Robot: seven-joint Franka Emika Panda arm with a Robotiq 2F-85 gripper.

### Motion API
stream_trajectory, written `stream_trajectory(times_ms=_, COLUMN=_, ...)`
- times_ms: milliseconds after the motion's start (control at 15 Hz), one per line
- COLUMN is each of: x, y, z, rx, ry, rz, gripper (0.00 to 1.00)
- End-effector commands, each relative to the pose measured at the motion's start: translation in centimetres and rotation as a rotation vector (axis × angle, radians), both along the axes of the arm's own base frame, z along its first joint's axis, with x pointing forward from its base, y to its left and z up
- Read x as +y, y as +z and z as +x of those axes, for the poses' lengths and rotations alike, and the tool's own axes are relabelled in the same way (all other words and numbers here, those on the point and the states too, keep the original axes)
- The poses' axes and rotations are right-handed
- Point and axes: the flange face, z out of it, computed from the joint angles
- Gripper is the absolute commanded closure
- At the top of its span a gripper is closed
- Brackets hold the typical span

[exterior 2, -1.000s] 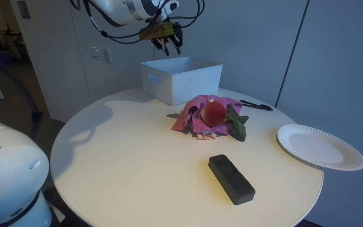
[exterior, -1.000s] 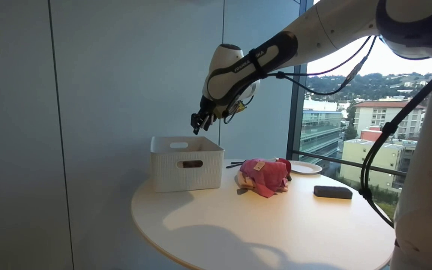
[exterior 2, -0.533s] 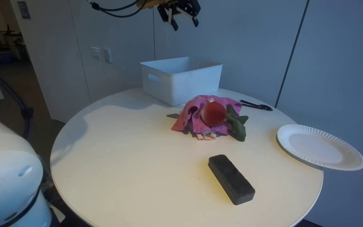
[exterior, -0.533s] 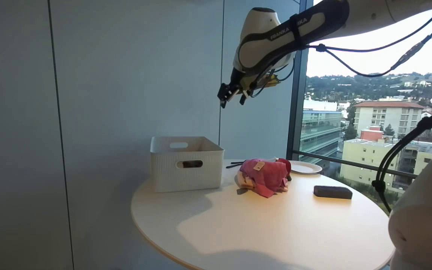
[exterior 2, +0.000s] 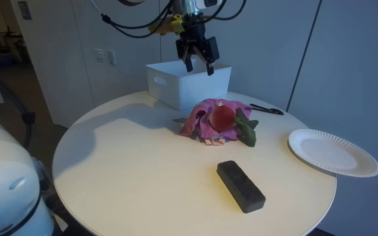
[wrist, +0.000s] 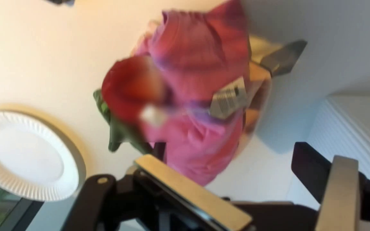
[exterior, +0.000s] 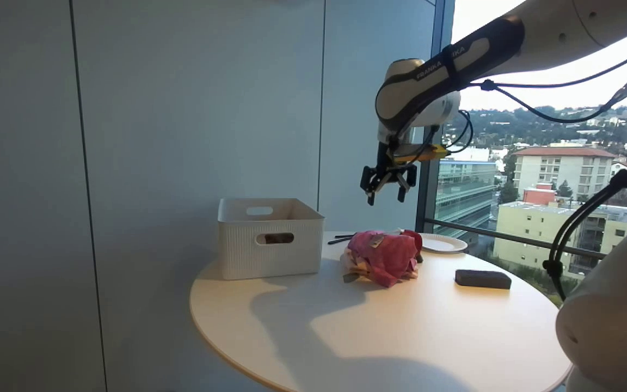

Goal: Put the moose toy, pink and peach shirts, the towel and the turnip plushie in the basket

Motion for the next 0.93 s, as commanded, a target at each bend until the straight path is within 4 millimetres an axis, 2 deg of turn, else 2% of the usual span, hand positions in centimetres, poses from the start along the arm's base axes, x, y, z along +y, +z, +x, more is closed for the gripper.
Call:
stream_trajectory(times_ms=0, x=-1.4, y=-4.5, z=-1.2, rx=0.145, ry=-0.029, rz=0.152, gripper=0.0)
stream_trajectory(times_ms=267, x=-4.4, y=-9.4, z=-1.6, rx=0.272, ry=-0.036, rz=0.311, gripper=0.0)
stream_trajectory(times_ms=533, x=-6.7, y=-12.6, z=-0.7, rx=0.315, ry=0.018, rz=0.437, gripper=0.0)
stream_trajectory(times_ms=600, x=-7.1, y=-13.1, z=-0.5, rx=0.31, ry=0.03, rz=0.475, gripper=0.09)
stream_trajectory(times_ms=667, x=-7.5, y=-13.3, z=-0.4, rx=0.3, ry=0.044, rz=0.518, gripper=0.26)
stream_trajectory(times_ms=867, x=-8.6, y=-14.1, z=-0.6, rx=0.265, ry=0.065, rz=0.595, gripper=0.51)
